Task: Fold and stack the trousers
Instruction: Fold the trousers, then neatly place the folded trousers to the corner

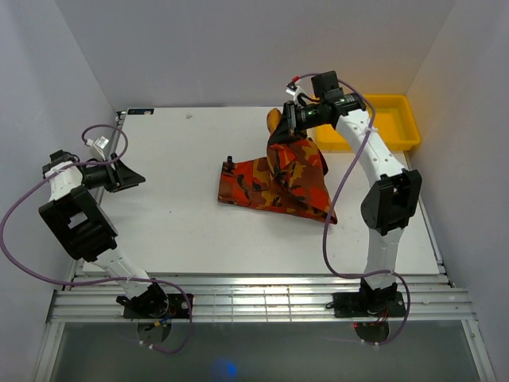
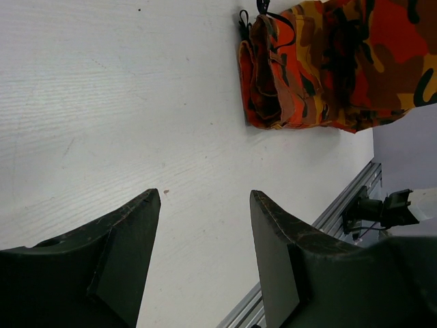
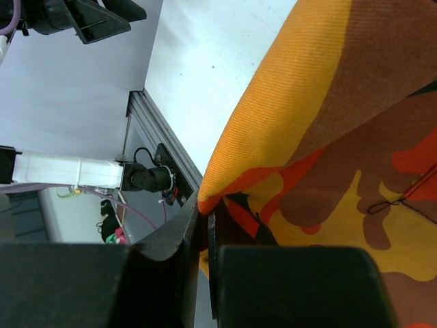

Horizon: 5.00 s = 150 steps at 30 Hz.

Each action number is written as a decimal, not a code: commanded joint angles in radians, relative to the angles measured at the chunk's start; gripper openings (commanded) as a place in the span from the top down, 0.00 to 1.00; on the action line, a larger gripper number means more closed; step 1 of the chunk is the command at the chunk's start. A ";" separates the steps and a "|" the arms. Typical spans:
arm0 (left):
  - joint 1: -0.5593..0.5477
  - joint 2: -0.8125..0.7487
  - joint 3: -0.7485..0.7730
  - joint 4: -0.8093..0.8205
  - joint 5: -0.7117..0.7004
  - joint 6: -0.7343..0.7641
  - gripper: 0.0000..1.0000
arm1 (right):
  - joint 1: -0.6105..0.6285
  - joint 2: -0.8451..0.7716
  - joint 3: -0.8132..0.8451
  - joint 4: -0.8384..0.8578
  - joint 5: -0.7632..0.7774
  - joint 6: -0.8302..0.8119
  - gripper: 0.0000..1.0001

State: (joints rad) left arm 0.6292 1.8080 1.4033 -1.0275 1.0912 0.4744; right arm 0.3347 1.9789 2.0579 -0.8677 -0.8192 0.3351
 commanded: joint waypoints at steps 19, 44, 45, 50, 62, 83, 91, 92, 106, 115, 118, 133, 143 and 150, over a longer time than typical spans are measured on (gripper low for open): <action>0.004 -0.087 -0.109 -0.019 0.070 0.112 0.30 | 0.259 0.317 0.085 0.354 -0.004 0.242 0.55; -0.586 0.149 0.036 0.461 -0.066 -0.508 0.26 | -0.209 -0.199 -0.482 -0.100 0.136 -0.778 0.30; -0.595 0.165 0.042 0.478 -0.089 -0.532 0.27 | -0.214 -0.210 -0.533 -0.088 0.153 -0.801 0.34; -0.654 0.250 0.095 0.521 -0.123 -0.579 0.33 | -0.217 -0.201 -0.801 0.005 0.195 -0.821 0.39; -0.694 0.375 0.025 0.593 -0.100 -0.640 0.18 | -0.241 -0.047 -0.822 0.032 0.258 -0.801 0.30; -0.634 0.044 0.129 0.601 -0.104 -0.463 0.28 | -0.387 -0.008 -0.550 0.444 -0.412 -0.190 0.44; -0.779 0.096 0.009 0.858 0.255 -0.808 0.36 | -0.234 0.040 -0.542 0.611 -0.400 -0.080 0.57; -0.789 0.103 -0.044 1.085 0.263 -0.894 0.35 | -0.226 0.055 -0.545 0.625 -0.396 -0.076 0.58; -0.689 0.495 -0.147 1.379 0.131 -1.289 0.32 | -0.232 0.354 -0.487 0.511 -0.216 -0.243 0.56; -0.709 0.131 -0.259 1.347 0.256 -1.229 0.29 | -0.212 0.046 -0.522 -0.029 -0.334 -0.637 0.49; -0.729 0.070 -0.335 1.324 0.221 -1.215 0.29 | -0.212 0.014 -0.668 -0.076 -0.298 -0.717 0.49; -0.760 0.212 -0.279 0.876 -0.088 -0.912 0.25 | -0.230 0.115 -0.711 0.023 -0.109 -0.646 0.49; -0.783 -0.156 -0.026 0.594 -0.530 -0.645 0.02 | -0.321 -0.129 -0.525 0.012 0.167 -0.521 0.24; -0.819 -0.116 0.114 0.374 -0.881 -0.684 0.02 | -0.310 0.087 -0.498 0.087 0.290 -0.472 0.24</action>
State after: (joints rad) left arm -0.1806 1.6650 1.5166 -0.4751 0.4179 -0.2214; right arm 0.0090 1.9331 1.5387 -0.8001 -0.6254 -0.1745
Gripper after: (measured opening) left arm 0.976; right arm 0.761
